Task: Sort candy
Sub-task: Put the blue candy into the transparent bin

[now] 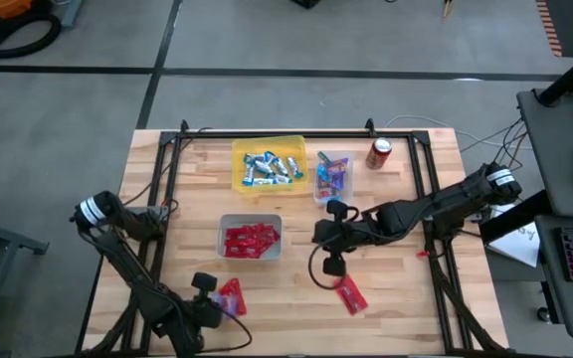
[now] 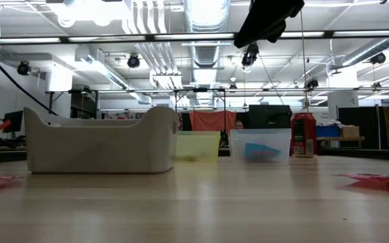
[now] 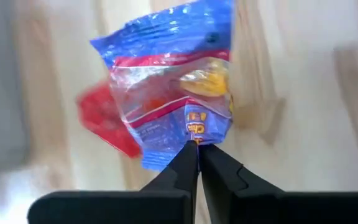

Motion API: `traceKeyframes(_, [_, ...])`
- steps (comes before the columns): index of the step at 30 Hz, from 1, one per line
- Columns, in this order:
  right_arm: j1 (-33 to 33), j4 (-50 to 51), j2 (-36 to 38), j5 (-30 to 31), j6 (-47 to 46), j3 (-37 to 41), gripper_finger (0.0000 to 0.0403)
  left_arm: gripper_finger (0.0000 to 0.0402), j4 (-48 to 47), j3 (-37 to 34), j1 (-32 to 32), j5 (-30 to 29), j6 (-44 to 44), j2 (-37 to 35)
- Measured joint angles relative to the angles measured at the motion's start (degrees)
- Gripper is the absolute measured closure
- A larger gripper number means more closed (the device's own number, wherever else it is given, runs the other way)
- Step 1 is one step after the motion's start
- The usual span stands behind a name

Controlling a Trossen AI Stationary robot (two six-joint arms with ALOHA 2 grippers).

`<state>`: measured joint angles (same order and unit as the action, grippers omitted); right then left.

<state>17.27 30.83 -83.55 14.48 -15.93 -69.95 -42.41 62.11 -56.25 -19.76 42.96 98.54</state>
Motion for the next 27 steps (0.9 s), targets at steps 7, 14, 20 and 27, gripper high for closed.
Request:
traceKeyframes(7, [2.95,-5.78,-0.89,0.04,4.07,0.28,0.0394,0.0401,0.21,0.0,0.04,-11.77,-0.13,-7.91])
traceKeyframes(14, [3.88,-17.12,-6.47,-3.76,14.64,0.46,0.0394,0.0401,0.4,0.02,0.13,-17.32,-2.45,-14.57])
traceKeyframes(20, [3.86,-25.19,-10.7,-3.98,20.6,0.24,0.0394,0.0402,5.38,0.0,0.36,-21.46,-9.26,-16.75])
traceKeyframes(27, [3.86,-34.88,-12.26,-4.0,26.43,0.07,0.0394,0.0401,5.74,0.0,2.47,-22.27,-14.17,-16.57])
